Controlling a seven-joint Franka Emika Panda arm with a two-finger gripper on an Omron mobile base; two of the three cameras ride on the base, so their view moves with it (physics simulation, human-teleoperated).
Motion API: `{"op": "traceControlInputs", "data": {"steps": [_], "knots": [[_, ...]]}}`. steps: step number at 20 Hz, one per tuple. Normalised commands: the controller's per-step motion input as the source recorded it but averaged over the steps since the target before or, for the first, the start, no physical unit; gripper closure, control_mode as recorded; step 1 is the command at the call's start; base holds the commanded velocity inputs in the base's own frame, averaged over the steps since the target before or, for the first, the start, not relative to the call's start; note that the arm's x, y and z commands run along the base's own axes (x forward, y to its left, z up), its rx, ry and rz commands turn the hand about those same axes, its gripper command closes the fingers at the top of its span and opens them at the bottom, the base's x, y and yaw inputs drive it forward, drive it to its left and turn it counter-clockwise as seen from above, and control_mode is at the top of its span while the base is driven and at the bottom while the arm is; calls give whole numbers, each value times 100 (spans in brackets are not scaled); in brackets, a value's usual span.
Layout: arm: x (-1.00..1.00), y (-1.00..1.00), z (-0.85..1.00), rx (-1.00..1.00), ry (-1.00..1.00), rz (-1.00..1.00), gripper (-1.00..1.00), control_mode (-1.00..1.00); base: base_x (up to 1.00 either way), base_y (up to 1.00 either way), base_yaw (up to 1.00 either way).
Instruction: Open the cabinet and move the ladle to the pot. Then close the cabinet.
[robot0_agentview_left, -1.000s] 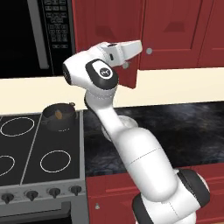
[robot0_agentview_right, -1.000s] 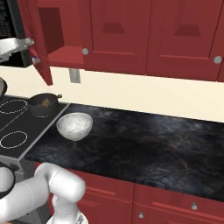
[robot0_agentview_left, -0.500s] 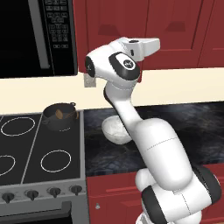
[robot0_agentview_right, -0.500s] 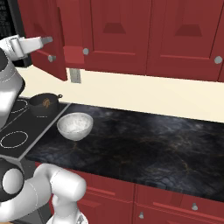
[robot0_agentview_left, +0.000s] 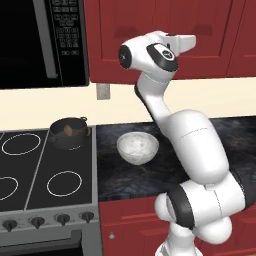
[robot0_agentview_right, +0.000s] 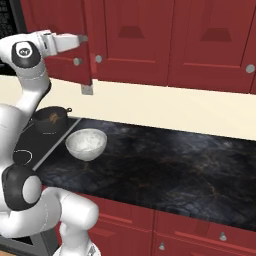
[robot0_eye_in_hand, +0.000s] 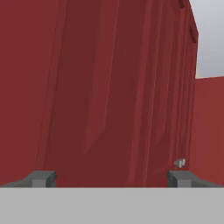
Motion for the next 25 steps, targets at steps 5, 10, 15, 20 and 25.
{"op": "traceControlInputs", "data": {"steps": [5, 10, 15, 20, 25], "knots": [[66, -73, -2, 0, -10, 5, -100, -100, 0, 0, 0], [76, -8, -19, 0, -21, 5, -100, -100, 0, 0, 0], [86, 0, -2, 0, -5, 2, -100, -100, 0, 0, 0], [88, 0, 0, 0, 0, 1, -100, -100, 0, 0, 0], [95, 0, -1, 0, 0, 2, -100, -100, 0, 0, 0]]}}
